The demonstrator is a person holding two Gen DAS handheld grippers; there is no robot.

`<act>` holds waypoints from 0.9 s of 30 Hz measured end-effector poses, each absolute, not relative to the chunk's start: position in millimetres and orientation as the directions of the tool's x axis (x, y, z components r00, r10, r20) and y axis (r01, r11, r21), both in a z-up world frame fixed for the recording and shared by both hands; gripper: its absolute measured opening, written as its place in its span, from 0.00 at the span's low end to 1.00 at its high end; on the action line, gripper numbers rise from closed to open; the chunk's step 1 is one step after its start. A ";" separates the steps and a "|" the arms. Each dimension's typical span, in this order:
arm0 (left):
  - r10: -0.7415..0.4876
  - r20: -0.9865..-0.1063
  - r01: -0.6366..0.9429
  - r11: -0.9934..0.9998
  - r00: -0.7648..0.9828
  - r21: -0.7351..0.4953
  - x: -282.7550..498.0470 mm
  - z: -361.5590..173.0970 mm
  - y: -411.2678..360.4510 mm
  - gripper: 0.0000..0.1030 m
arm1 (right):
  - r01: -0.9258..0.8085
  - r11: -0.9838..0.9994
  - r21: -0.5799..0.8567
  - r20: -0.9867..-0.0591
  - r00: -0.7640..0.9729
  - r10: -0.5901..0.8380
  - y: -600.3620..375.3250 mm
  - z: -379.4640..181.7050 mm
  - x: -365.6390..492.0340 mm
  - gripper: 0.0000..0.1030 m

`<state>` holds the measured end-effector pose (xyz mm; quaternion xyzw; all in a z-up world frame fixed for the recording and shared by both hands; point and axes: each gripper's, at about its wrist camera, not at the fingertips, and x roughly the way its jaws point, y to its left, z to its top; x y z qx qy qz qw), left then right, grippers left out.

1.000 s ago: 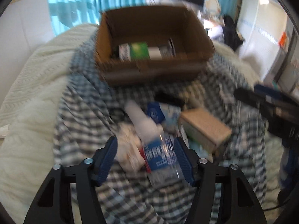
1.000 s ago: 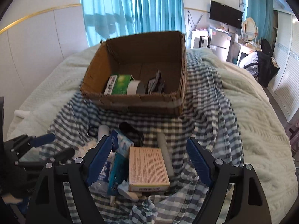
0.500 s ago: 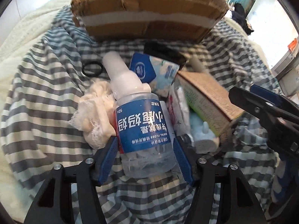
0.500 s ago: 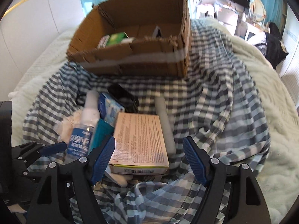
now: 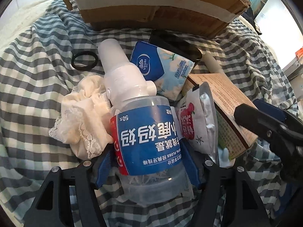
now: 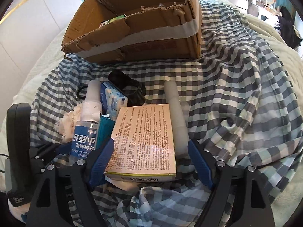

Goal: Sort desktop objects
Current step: 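Grasp the white bottle with the left tool while the right tool grasps the tan carton, then carry the bottle in the left tool while the right carries the carton over the box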

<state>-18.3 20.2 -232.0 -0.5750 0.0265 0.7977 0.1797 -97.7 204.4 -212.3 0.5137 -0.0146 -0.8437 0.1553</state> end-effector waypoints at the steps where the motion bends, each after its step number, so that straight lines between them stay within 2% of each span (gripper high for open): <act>1: 0.261 -0.926 -0.318 -0.933 -0.273 -0.169 -18.5 -233.2 19.2 0.68 | 0.252 -0.950 0.185 -0.863 -0.421 -0.279 202.3 -213.6 -98.4 0.79; 4: 0.266 -0.922 -0.326 -0.930 -0.280 -0.169 -18.2 -235.6 18.2 0.70 | 0.265 -0.948 0.179 -0.867 -0.413 -0.279 196.8 -216.2 -99.5 0.84; 7: 0.270 -0.920 -0.333 -0.928 -0.284 -0.169 -18.0 -238.4 18.2 0.71 | 0.295 -0.951 0.093 -0.891 -0.402 -0.212 185.3 -224.6 -98.4 0.89; 9: 0.279 -0.917 -0.336 -0.925 -0.285 -0.177 -17.1 -237.6 17.3 0.67 | 0.276 -0.958 0.073 -0.886 -0.423 -0.189 185.5 -226.0 -97.6 0.89; 14: 0.293 -0.914 -0.342 -0.920 -0.279 -0.191 -13.7 -230.6 11.8 0.65 | 0.267 -0.955 0.126 -0.873 -0.428 -0.234 195.9 -218.6 -95.0 0.74; 27: 0.314 -0.900 -0.374 -0.907 -0.303 -0.191 -6.1 -190.1 -5.2 0.65 | 0.214 -0.970 0.111 -0.831 -0.516 -0.209 197.5 -185.0 -67.5 0.73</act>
